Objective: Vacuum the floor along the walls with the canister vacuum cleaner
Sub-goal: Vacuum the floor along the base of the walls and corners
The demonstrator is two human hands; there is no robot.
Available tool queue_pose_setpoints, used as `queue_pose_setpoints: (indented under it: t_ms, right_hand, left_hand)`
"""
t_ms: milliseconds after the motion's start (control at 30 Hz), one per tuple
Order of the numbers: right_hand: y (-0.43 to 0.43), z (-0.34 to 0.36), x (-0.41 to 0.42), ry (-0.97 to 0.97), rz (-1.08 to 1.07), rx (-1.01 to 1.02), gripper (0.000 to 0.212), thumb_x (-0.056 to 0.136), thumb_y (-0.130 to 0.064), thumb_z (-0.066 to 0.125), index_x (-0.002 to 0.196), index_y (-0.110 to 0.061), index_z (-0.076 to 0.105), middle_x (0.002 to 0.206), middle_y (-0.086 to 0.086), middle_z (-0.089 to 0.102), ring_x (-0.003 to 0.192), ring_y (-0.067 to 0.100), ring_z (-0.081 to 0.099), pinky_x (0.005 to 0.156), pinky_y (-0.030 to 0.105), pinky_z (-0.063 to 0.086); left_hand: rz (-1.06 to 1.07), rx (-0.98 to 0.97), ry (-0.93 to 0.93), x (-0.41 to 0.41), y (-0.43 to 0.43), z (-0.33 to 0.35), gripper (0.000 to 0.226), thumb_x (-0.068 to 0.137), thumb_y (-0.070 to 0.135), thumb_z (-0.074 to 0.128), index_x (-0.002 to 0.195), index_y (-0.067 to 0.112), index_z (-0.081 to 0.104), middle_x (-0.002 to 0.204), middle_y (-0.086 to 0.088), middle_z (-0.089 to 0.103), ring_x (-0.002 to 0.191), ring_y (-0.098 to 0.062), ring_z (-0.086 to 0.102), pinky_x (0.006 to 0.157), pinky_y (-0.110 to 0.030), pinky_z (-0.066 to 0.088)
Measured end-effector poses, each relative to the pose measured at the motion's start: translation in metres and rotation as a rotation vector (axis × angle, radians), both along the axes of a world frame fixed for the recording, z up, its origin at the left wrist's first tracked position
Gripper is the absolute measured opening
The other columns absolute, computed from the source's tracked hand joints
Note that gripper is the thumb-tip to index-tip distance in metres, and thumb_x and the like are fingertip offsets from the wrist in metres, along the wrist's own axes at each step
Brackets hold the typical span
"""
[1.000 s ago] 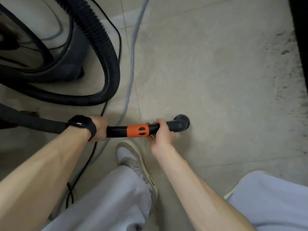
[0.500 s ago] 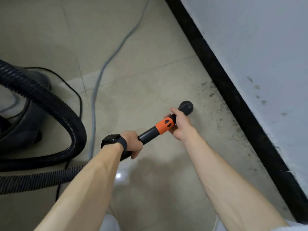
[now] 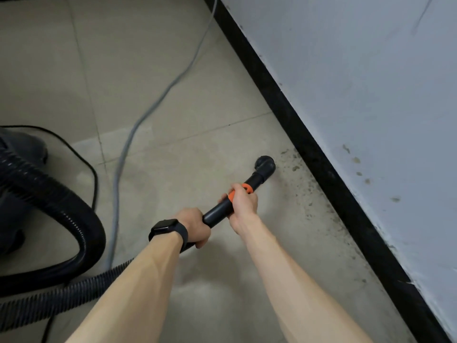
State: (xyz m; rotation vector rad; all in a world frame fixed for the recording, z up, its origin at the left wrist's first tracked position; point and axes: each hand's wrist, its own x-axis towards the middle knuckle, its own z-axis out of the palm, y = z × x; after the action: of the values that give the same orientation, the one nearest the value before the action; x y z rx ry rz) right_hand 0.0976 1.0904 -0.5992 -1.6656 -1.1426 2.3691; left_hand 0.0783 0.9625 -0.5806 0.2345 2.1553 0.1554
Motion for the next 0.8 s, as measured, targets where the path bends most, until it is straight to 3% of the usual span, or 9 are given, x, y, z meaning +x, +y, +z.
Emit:
queue_pose_setpoints:
  t_ms: [233,600,800]
  right_hand:
    - [0.02,0.003,-0.013,-0.021,-0.014,0.083,0.015,0.094,-0.002,0.056,0.086,-0.012,0.047,0.057,0.001,0.047,0.042,0.018,0.046,0.053,0.032,0.047]
    - [0.044,-0.004,-0.02,-0.057,-0.049,0.177,0.015,0.093,-0.007,0.058,0.101,-0.011,0.047,0.066,0.003,0.05,0.038,0.014,0.047,0.055,0.032,0.047]
    - [0.055,-0.005,-0.023,-0.071,-0.111,0.191,0.014,0.094,-0.008,0.058,0.103,-0.011,0.047,0.071,0.004,0.052,0.037,0.012,0.048,0.06,0.034,0.048]
  left_hand:
    - [-0.005,0.19,0.071,0.002,0.003,-0.018,0.023,0.075,0.028,0.07,0.094,0.029,0.057,0.084,0.002,0.063,0.081,-0.021,0.063,0.071,-0.028,0.052]
    - [-0.042,0.255,0.103,0.0,0.028,-0.035,0.021,0.082,0.031,0.061,0.098,0.029,0.048,0.089,0.001,0.059,0.082,-0.023,0.06,0.076,-0.032,0.054]
    - [-0.09,0.251,0.18,-0.001,0.042,-0.038,0.03,0.088,0.031,0.058,0.112,0.019,0.047,0.103,-0.004,0.058,0.092,-0.028,0.06,0.082,-0.039,0.053]
